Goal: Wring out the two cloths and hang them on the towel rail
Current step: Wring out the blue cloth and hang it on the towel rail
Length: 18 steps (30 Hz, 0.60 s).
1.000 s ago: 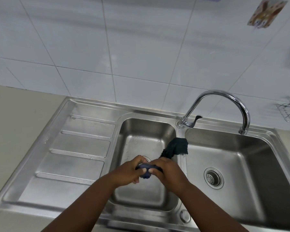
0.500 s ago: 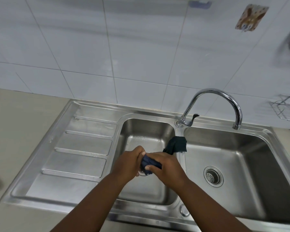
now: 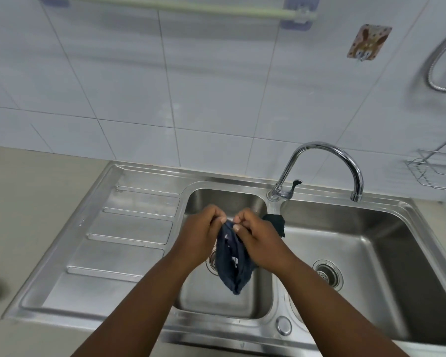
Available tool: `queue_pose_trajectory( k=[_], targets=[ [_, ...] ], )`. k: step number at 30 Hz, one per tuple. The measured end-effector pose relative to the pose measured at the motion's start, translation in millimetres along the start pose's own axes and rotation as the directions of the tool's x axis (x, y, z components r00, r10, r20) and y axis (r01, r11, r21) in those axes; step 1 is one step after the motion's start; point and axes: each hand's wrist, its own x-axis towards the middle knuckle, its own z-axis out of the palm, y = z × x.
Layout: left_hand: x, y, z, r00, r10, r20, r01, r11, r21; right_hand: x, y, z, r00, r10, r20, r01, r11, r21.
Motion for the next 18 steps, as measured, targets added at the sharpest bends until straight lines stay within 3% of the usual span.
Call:
queue_pose_trajectory(
  k=[4, 6, 8, 11, 15, 18],
  targets=[
    [7, 18, -17, 0.998, 0.015, -0.055, -0.021, 0.994, -0.106, -5, -15, -8, 0.996, -0.035, 0.079, 0.032, 0.999, 0.042],
    [10, 27, -27, 0.996, 0.0, -0.088, -0.013, 0.989, -0.145, -10, -15, -13, 0.992, -0.05, 0.117, 0.053, 0.998, -0.026],
    [14, 31, -40, 0.992, -0.018, -0.123, -0.001, 0.988, -0.156, -15, -7, -19, 0.995, -0.053, 0.088, 0.06, 0.995, -0.084],
    [16, 29, -61, 0.993, -0.074, -0.095, 0.051, 0.973, -0.226, -21, 8, -32, 0.999, 0.026, -0.038, -0.027, 0.999, -0.04],
    [14, 18, -79, 0.978, -0.202, -0.048, 0.183, 0.949, -0.255, -24, 31, -59, 0.954, 0.192, -0.229, -0.177, 0.98, 0.087],
    [12, 13, -84, 0.962, -0.275, 0.007, 0.273, 0.951, -0.147, -31, 42, -74, 0.89, 0.363, -0.275, -0.239, 0.886, 0.397]
  ],
)
